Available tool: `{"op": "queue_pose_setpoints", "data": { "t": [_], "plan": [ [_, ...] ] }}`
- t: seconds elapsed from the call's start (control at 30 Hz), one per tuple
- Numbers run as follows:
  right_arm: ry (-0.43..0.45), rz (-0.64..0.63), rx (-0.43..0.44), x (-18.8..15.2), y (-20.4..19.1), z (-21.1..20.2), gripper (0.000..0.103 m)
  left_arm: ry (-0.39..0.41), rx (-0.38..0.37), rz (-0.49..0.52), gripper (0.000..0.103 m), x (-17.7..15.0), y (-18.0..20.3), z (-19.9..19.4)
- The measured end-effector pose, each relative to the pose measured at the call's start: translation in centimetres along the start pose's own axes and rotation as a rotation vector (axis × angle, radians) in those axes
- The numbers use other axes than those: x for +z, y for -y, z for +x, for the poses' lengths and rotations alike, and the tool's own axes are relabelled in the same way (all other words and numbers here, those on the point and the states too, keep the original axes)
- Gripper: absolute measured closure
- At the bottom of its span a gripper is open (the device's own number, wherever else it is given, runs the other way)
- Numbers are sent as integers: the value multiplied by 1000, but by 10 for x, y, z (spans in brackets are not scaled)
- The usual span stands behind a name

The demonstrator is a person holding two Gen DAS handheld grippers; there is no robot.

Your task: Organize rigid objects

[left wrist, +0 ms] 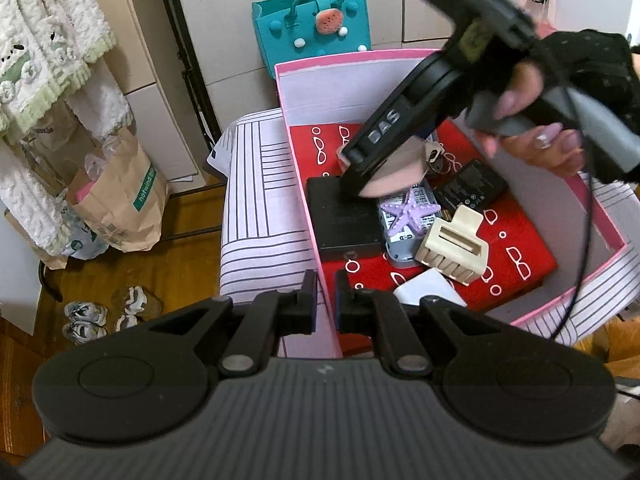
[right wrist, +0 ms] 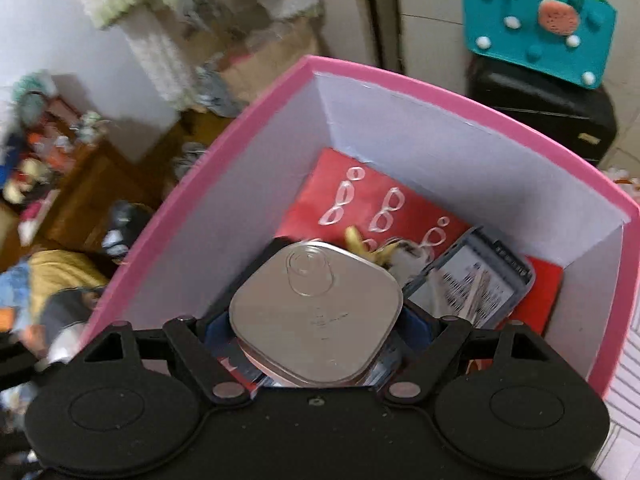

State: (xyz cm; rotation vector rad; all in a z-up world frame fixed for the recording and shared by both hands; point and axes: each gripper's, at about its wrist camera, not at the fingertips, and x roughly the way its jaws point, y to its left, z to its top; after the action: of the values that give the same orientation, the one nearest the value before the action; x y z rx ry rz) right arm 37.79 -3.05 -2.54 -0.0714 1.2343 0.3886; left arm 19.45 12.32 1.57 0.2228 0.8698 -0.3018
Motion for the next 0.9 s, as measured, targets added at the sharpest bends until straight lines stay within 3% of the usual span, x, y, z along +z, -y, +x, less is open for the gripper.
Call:
{"op": "queue_pose_setpoints", "data": {
  "t": [0.17, 0.4, 0.6, 0.77, 0.9],
  "plan": [
    [10, 37, 18, -6, 12, -11, 15, -5, 0, -1, 96, 2, 0, 0],
    [166, 129, 99, -31, 27, -81, 15, -13, -1, 14, 95, 4, 1, 1],
    [341, 165, 63, -80, 34, -132, 15, -12, 11, 55, 95, 1, 4, 2],
    [429, 203, 141, -126, 34, -156, 15, -19, 23, 37, 96, -1, 5, 4],
    [479, 163, 61, -149, 15, -157, 15, -24, 18, 12, 96, -1, 4, 1]
  ]
}}
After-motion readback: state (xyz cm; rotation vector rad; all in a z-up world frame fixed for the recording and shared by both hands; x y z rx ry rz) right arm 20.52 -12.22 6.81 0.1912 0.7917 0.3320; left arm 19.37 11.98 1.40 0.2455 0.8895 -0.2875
